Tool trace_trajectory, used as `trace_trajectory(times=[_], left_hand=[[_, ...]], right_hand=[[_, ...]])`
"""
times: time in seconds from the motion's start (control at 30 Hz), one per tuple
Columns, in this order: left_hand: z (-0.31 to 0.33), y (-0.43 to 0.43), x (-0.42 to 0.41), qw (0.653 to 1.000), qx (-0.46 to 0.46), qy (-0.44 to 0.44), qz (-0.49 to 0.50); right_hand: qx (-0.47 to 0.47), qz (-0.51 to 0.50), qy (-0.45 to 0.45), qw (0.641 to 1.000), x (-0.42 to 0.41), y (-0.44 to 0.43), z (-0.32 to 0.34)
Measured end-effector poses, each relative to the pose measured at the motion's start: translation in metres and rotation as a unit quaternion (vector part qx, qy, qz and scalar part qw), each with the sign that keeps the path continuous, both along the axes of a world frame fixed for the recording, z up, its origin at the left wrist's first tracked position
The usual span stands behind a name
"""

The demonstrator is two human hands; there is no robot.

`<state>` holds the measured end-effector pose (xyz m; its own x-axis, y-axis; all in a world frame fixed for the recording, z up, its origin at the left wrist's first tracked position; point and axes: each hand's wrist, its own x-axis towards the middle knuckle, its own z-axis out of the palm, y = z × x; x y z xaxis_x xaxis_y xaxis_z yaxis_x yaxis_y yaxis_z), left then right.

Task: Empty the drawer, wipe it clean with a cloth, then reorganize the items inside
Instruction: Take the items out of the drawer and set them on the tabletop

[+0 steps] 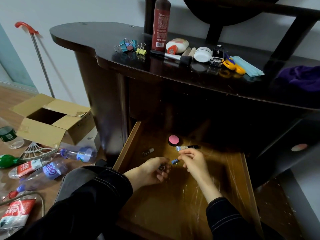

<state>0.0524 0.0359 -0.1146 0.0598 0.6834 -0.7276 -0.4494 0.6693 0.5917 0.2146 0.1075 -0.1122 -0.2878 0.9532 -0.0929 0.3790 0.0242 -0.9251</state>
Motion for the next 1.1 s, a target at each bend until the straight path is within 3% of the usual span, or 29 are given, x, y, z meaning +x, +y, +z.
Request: trace_trajectory(times=[0.13,0.27,0.43,0.6,0.8,1.0,1.1], left_hand=[[-0.002,-0.001,-0.002,1.000,-0.010,0.010,0.008],[-0.002,0.000,-0.001,0.999,-0.016,0.026,0.009],[-0.004,0.000,-0.004,0.999,-0.014,0.034,0.001],[-0.003,0.000,-0.001,1.000,-0.019,0.000,0.016],[0.006,0.000,0.002,0.997,-0.036,-0.043,0.061],[0.007,0.000,0.002,0.993,-0.052,-0.066,0.080],[0.005,0.000,-0.002,0.993,-0.032,-0.051,0.100]], right_hand=[[0.086,0.043,-0.177,0.979,0.005,0.006,-0.020],[0.152,0.165,-0.312,0.923,-0.002,0.008,-0.040],[0.186,0.146,-0.349,0.907,-0.005,0.011,-0.048],[0.159,0.119,-0.332,0.922,0.001,0.013,-0.038],[0.078,0.076,-0.089,0.990,-0.009,-0.002,-0.003],[0.052,0.188,-0.070,0.978,-0.023,-0.030,0.007],[-0.002,0.208,0.000,0.978,-0.017,-0.022,0.015]])
